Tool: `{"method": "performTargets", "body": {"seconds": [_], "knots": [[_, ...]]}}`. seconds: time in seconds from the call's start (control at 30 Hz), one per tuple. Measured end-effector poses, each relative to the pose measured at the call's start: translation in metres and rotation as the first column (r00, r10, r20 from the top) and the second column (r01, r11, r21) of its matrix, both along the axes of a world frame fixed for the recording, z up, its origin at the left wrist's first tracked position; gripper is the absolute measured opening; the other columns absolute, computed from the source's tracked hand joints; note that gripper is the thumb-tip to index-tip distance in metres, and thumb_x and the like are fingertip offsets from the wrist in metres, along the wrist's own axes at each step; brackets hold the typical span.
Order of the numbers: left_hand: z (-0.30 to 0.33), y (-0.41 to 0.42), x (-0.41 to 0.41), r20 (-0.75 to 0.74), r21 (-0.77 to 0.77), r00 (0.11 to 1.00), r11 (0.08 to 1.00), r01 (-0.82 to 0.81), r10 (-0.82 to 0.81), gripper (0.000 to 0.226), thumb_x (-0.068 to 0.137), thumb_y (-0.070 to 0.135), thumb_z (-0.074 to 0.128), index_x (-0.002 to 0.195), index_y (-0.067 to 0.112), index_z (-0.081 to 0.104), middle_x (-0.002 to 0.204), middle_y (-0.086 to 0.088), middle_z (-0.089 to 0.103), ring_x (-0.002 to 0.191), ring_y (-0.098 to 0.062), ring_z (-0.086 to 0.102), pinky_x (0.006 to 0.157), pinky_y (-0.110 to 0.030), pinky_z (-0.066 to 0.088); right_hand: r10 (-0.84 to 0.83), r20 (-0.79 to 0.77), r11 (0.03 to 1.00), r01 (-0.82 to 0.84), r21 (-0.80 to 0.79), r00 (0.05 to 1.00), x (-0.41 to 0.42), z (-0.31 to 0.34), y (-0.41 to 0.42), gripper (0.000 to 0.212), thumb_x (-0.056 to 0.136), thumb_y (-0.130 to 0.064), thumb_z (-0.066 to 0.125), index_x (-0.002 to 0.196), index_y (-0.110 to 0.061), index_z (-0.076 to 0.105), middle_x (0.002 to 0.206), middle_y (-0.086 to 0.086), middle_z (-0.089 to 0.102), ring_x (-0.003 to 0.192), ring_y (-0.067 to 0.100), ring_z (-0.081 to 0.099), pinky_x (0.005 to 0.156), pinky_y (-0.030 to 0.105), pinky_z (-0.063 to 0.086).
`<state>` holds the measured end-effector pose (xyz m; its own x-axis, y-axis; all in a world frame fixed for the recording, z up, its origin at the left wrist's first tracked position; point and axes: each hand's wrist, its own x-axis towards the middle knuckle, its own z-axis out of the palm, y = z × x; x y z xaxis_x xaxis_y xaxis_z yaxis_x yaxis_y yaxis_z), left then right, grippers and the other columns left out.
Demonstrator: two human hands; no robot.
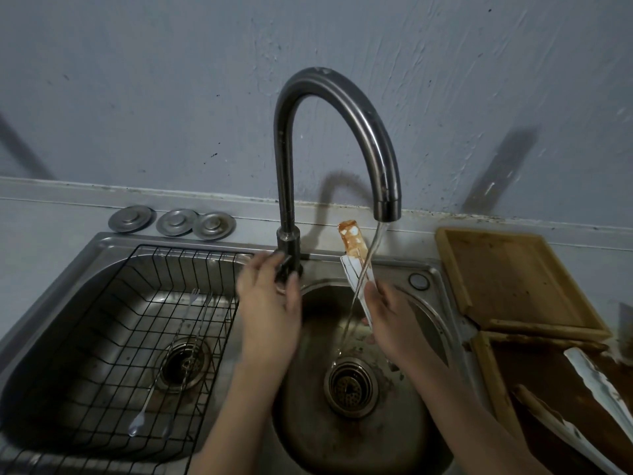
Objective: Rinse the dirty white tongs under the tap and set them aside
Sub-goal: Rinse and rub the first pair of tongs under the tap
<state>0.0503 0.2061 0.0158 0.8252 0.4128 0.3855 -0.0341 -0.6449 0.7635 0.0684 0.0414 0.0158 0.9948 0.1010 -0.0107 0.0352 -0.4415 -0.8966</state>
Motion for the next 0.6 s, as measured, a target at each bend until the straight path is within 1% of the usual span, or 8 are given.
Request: {"method": "performTargets", "body": {"seconds": [0.03, 0.1, 0.2, 0.3, 0.37, 0.43, 0.5, 0.6], "knots": [[-0.001, -0.011, -0.008, -0.04, -0.105, 0.994, 0.989, 0.101, -0.106, 0.023, 0.088, 0.015, 0.059, 0.11, 0.011, 0.064, 0.112, -0.007, 0.062, 0.103, -0.015, 0.056, 0.095, -0.009, 0.037, -0.003, -0.007, 1.0, 0.003, 0.004, 1.0, -0.002, -0.003, 0.001, 0.026, 0.094, -0.043, 0.034, 0.077, -0.03, 0.048, 0.075, 0.007, 0.056, 0.075, 0.039, 0.062, 0.058, 0.049, 0.053], [-0.003, -0.035, -0.021, -0.183, -0.388, 0.913, 0.88, 0.273, -0.364, 0.017, 0.091, 0.018, 0.054, 0.101, 0.012, 0.068, 0.094, -0.003, 0.07, 0.086, -0.013, 0.064, 0.085, -0.026, 0.051, -0.014, 0.008, 0.999, 0.014, 0.031, 1.0, -0.006, -0.012, 0.005, 0.031, 0.091, -0.048, 0.03, 0.074, -0.028, 0.046, 0.068, 0.002, 0.052, 0.06, 0.02, 0.058, 0.053, 0.038, 0.052], [-0.011, -0.063, -0.032, -0.276, -0.593, 0.781, 0.739, 0.321, -0.56, 0.029, 0.097, 0.017, 0.043, 0.092, 0.0, 0.066, 0.087, -0.022, 0.068, 0.079, -0.031, 0.062, 0.076, -0.046, 0.049, -0.046, 0.046, 0.998, 0.043, 0.049, 0.998, -0.01, -0.029, 0.008, 0.03, 0.094, -0.04, 0.029, 0.071, -0.027, 0.042, 0.076, 0.009, 0.048, 0.059, 0.006, 0.047, 0.05, 0.01, 0.037], [-0.016, -0.065, -0.032, -0.292, -0.644, 0.738, 0.696, 0.318, -0.608, 0.032, 0.097, 0.014, 0.042, 0.091, -0.013, 0.058, 0.081, -0.024, 0.058, 0.074, -0.029, 0.053, 0.076, -0.051, 0.046, -0.032, -0.042, 0.994, 0.037, 0.101, 0.999, -0.013, -0.039, 0.004, 0.023, 0.099, -0.028, 0.029, 0.09, -0.022, 0.049, 0.095, 0.013, 0.052, 0.078, 0.018, 0.054, 0.062, 0.012, 0.041], [-0.016, -0.057, -0.027, -0.301, -0.633, 0.724, 0.698, 0.335, -0.621, 0.029, 0.095, 0.013, 0.046, 0.087, -0.013, 0.057, 0.076, -0.02, 0.054, 0.07, -0.026, 0.049, 0.067, -0.048, 0.043, 0.05, -0.19, 0.976, -0.008, 0.219, 0.981, -0.014, -0.041, 0.004, 0.019, 0.098, -0.03, 0.033, 0.106, -0.027, 0.05, 0.107, 0.008, 0.059, 0.094, 0.02, 0.06, 0.074, 0.025, 0.048], [-0.017, -0.047, -0.022, -0.359, -0.574, 0.709, 0.743, 0.345, -0.607, 0.022, 0.094, 0.016, 0.048, 0.083, 0.002, 0.062, 0.074, -0.013, 0.058, 0.068, -0.022, 0.053, 0.064, -0.035, 0.042, 0.117, -0.294, 0.953, -0.024, 0.302, 0.949, -0.013, -0.039, 0.003, 0.019, 0.095, -0.026, 0.045, 0.113, -0.028, 0.052, 0.11, 0.005, 0.062, 0.099, 0.019, 0.062, 0.081, 0.038, 0.053], [-0.021, -0.036, -0.02, -0.417, -0.512, 0.709, 0.791, 0.334, -0.569, 0.021, 0.094, 0.016, 0.046, 0.081, 0.025, 0.061, 0.079, 0.001, 0.063, 0.071, -0.01, 0.059, 0.065, -0.021, 0.046, 0.112, -0.309, 0.954, -0.015, 0.299, 0.944, -0.009, -0.035, 0.005, 0.028, 0.088, -0.018, 0.059, 0.116, -0.02, 0.054, 0.107, 0.005, 0.066, 0.094, 0.019, 0.066, 0.079, 0.04, 0.056], [-0.029, -0.025, -0.018, -0.482, -0.387, 0.705, 0.848, 0.362, -0.521, 0.024, 0.094, 0.018, 0.04, 0.075, 0.029, 0.05, 0.081, -0.003, 0.063, 0.08, -0.026, 0.06, 0.074, -0.037, 0.049, 0.016, -0.248, 0.964, 0.05, 0.26, 0.969, 0.002, -0.028, 0.007, 0.031, 0.079, -0.012, 0.069, 0.109, -0.013, 0.06, 0.099, 0.001, 0.068, 0.087, 0.015, 0.066, 0.073, 0.029, 0.055]]}}
